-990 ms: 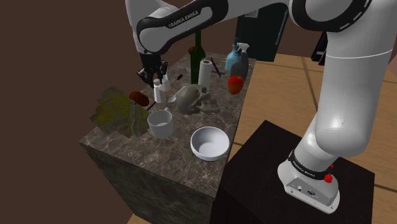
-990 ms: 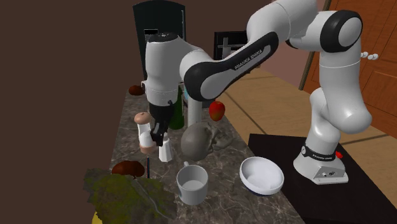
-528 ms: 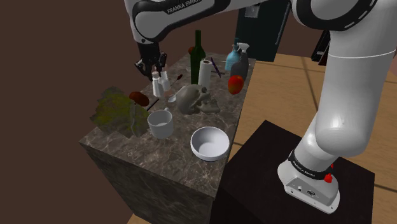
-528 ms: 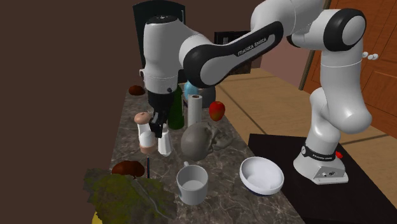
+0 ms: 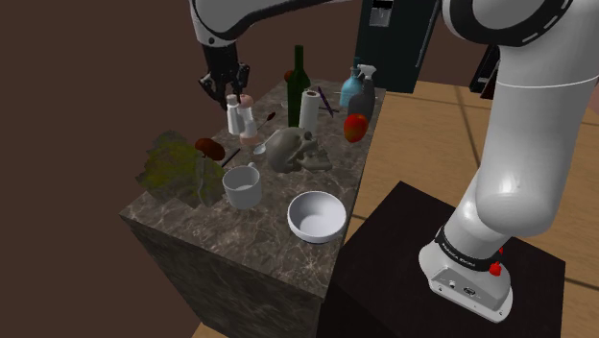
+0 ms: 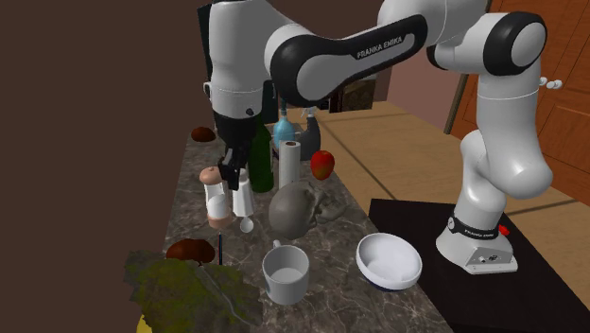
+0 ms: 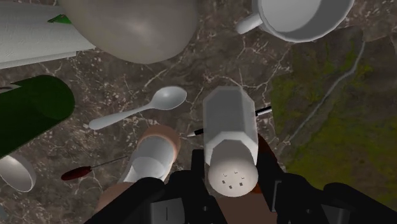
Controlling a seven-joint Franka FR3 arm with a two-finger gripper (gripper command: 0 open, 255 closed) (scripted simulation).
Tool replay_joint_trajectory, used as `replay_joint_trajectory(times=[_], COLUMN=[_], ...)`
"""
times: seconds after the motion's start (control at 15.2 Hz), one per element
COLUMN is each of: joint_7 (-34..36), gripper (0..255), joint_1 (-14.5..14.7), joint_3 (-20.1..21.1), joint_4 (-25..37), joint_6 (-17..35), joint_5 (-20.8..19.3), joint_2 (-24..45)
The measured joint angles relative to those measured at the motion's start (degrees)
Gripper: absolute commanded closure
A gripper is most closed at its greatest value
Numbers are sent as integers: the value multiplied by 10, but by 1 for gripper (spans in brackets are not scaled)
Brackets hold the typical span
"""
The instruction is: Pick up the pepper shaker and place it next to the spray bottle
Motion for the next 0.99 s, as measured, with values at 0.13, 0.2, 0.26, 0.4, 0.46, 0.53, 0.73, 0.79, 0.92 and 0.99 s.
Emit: replay_joint_trajectory(times=[0.13, 0.2, 0.26, 0.4, 0.46, 0.53, 0.73, 0.79, 0.92, 0.99], joint_7=[-3, -4, -6, -9, -10, -10, -14, -14, -16, -18], gripper=[255, 255, 255, 255, 255, 255, 255, 255, 255, 255], joint_1=[1, 1, 2, 2, 3, 4, 7, 8, 10, 11], joint_3=[0, 1, 1, 1, 1, 1, 2, 2, 2, 2], joint_4=[17, 26, 36, 50, 63, 72, 100, 110, 134, 144], joint_6=[-17, -25, -34, -49, -59, -66, -90, -99, -117, -124], joint_5=[1, 1, 2, 3, 2, 2, 1, 1, 0, -1], joint_2=[0, 1, 2, 1, 4, 6, 10, 11, 16, 19])
